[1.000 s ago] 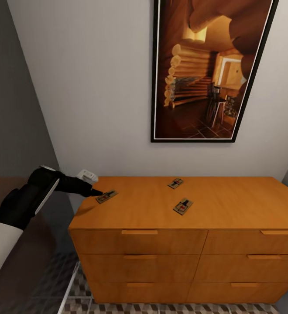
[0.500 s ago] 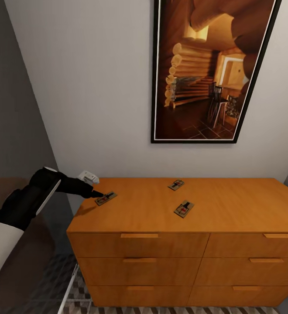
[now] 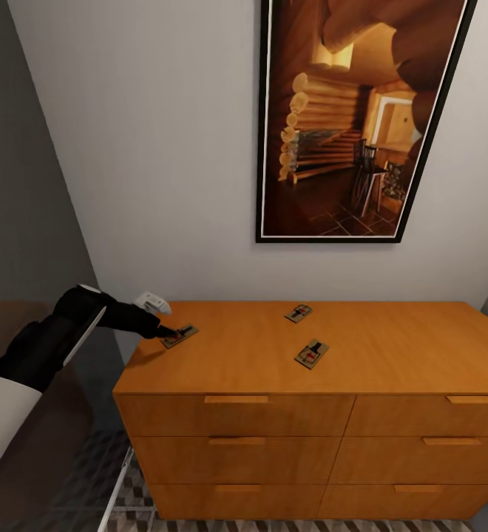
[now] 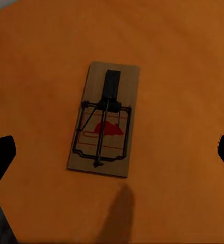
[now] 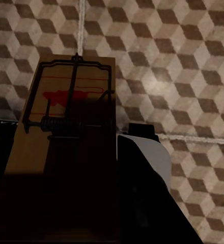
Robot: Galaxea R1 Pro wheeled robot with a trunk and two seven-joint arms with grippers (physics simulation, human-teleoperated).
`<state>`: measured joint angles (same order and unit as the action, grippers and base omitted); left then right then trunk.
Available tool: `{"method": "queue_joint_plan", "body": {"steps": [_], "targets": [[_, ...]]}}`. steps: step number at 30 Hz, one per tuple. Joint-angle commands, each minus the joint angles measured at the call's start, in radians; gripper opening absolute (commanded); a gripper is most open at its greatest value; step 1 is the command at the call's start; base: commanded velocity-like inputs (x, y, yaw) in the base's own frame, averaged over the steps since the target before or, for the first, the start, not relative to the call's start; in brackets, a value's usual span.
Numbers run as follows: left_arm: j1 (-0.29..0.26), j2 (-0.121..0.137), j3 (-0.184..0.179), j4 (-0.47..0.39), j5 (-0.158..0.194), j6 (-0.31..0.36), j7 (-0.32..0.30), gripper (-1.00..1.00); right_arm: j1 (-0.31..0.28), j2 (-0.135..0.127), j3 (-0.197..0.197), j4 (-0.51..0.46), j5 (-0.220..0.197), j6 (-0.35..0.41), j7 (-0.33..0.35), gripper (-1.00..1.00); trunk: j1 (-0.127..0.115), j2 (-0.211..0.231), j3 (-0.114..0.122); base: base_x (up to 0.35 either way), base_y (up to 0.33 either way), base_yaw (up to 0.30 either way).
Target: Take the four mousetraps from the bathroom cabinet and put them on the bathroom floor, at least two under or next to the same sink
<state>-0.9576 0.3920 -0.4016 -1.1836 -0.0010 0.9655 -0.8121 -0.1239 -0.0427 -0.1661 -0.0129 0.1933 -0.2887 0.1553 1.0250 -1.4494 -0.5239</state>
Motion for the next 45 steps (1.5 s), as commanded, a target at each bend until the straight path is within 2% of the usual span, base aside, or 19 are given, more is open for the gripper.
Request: {"method": "queue_joint_plan", "body": {"steps": [1,7,28,45], "targets": [[-0.001,0.001,-0.005,-0.001,-0.001,0.006,-0.002,1.0,-0.001,0.0,-0.009,0.001,0.005,-0.003,0.004,-1.0,0.0,-0.001,-0.001,0.0,0.0,0.0],[-0.001,0.001,-0.016,-0.001,-0.001,0.006,-0.002,1.0,0.0,0.0,-0.009,0.001,0.005,-0.003,0.003,-1.0,0.0,-0.001,-0.007,0.0,0.0,0.0],[-0.001,0.001,-0.017,-0.001,-0.001,0.006,-0.002,1.0,0.0,0.001,-0.009,0.001,0.005,-0.003,0.003,-1.0,0.0,-0.001,-0.036,0.011,0.0,0.0],[-0.001,-0.001,-0.018,0.0,-0.001,0.006,-0.002,1.0,0.0,0.003,-0.009,0.001,0.005,-0.003,0.003,-1.0,0.0,-0.001,-0.038,0.027,0.0,0.0]]}}
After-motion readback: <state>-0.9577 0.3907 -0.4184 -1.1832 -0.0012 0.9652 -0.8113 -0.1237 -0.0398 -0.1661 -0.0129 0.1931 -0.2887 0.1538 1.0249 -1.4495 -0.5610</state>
